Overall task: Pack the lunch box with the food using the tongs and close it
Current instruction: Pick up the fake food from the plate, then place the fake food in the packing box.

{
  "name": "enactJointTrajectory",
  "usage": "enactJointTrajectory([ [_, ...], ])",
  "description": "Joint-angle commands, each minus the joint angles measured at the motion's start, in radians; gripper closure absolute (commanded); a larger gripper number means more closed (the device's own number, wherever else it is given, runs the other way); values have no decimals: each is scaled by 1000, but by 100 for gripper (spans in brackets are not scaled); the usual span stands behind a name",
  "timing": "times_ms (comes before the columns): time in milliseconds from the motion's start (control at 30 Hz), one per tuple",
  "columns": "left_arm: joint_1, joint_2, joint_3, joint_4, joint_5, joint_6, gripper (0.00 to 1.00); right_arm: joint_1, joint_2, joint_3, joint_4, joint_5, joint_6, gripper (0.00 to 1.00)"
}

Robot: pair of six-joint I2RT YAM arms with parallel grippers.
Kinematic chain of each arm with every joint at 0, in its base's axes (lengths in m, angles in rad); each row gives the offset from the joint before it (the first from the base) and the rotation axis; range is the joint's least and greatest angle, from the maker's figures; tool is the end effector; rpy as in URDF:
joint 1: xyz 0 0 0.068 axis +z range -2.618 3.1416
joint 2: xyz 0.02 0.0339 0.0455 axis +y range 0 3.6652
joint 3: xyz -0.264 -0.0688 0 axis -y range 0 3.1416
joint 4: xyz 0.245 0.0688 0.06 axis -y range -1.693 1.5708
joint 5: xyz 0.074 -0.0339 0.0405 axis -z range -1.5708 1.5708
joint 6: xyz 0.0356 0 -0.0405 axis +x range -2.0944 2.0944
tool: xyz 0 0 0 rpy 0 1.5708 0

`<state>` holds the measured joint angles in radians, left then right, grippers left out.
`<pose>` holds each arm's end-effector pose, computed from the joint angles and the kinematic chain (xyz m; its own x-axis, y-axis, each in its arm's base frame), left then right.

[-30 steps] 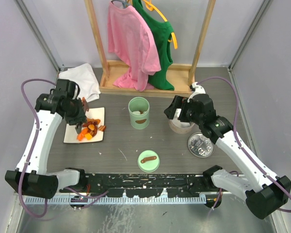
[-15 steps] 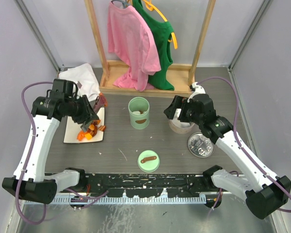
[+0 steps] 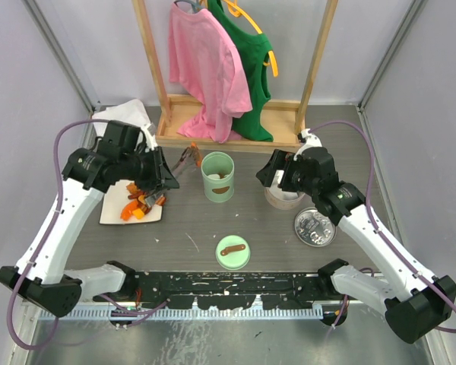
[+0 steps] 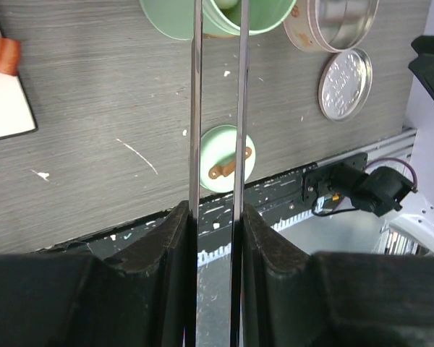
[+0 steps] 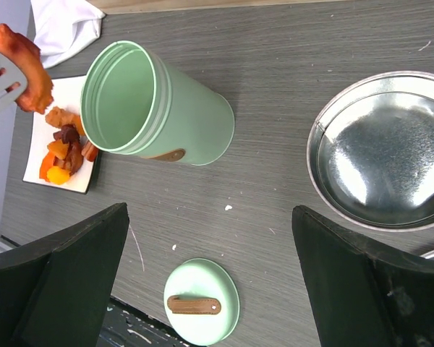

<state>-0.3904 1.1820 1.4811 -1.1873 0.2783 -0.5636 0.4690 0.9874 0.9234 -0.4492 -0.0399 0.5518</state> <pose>0.1855 -0.0869 0.4033 -0.8877 -0.1902 -0.4194 0.0615 0.8537 -0.5172 0.1941 0.1000 0.3242 -0.6260 0.2700 -0.7316 -0.1814 0.8620 0.4734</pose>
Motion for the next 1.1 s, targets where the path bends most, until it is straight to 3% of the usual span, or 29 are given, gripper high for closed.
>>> enactJointTrajectory([
  [0, -70, 17, 58, 96, 13, -21, 91, -2, -34, 11, 38, -5, 13, 0],
  [167, -139, 42, 57, 119, -18, -33, 90, -3, -36, 10, 39, -4, 13, 0],
  [667, -209, 123, 56, 129, -58, -45, 87, -3, -45, 6, 35, 2, 12, 0],
  [1067, -215, 128, 42, 134, -90, -64, 69, -3, -44, 4, 35, 3, 9, 0],
])
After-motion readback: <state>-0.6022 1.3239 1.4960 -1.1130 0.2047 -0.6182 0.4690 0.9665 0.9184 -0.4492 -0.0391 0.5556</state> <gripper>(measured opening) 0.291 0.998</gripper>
